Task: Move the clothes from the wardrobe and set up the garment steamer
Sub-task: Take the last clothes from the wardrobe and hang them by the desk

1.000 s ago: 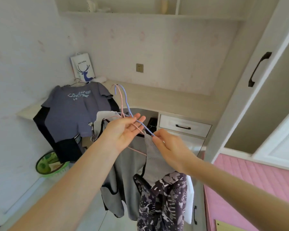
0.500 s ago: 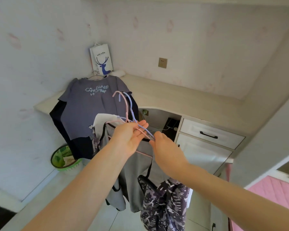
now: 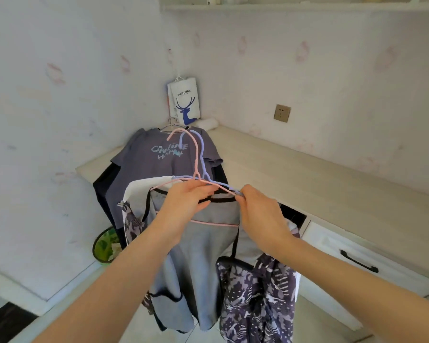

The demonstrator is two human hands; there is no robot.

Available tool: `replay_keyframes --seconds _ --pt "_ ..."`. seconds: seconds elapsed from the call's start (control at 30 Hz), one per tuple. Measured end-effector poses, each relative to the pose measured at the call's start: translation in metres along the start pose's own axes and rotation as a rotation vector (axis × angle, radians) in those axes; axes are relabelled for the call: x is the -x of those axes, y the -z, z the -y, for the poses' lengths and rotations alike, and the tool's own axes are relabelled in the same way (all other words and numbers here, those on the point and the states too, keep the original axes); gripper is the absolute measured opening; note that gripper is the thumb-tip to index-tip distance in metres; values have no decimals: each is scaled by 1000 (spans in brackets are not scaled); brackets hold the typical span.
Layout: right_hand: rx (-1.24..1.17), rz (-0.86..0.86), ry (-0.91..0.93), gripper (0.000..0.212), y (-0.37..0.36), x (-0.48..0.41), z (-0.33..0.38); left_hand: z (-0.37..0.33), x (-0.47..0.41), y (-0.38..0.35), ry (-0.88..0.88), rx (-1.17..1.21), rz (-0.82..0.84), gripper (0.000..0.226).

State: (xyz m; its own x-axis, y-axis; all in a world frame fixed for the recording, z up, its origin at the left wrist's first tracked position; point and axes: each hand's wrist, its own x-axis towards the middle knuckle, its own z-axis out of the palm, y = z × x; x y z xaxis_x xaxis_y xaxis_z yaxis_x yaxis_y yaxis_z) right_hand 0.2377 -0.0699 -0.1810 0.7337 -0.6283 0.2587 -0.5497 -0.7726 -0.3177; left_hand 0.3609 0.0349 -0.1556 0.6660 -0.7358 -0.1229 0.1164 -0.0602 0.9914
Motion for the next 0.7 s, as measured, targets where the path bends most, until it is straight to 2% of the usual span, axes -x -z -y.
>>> replay_keyframes --seconds 0.2,0.27,0.37,0.43,0.57,0.7 --pt "-121 -45 137 24 -6 -65 -22 -8 -39 21 -168 -109 -240 18" --pt "-165 -64 171 23 -9 -87 -25 -6 -56 40 -277 -253 -390 23" --pt "-198 -88 212 21 -12 -119 -27 0 -83 72 -454 -603 -545 13" --pt "-214 -97 236 20 -13 -141 -26 6 -105 95 -542 -806 -515 20" --pt "-247 -149 260 18 -13 -191 -19 7 -148 141 -580 -1003 -361 47" --pt "-261 -210 221 23 -12 -247 -4 -11 -193 180 -628 -1154 -419 50"
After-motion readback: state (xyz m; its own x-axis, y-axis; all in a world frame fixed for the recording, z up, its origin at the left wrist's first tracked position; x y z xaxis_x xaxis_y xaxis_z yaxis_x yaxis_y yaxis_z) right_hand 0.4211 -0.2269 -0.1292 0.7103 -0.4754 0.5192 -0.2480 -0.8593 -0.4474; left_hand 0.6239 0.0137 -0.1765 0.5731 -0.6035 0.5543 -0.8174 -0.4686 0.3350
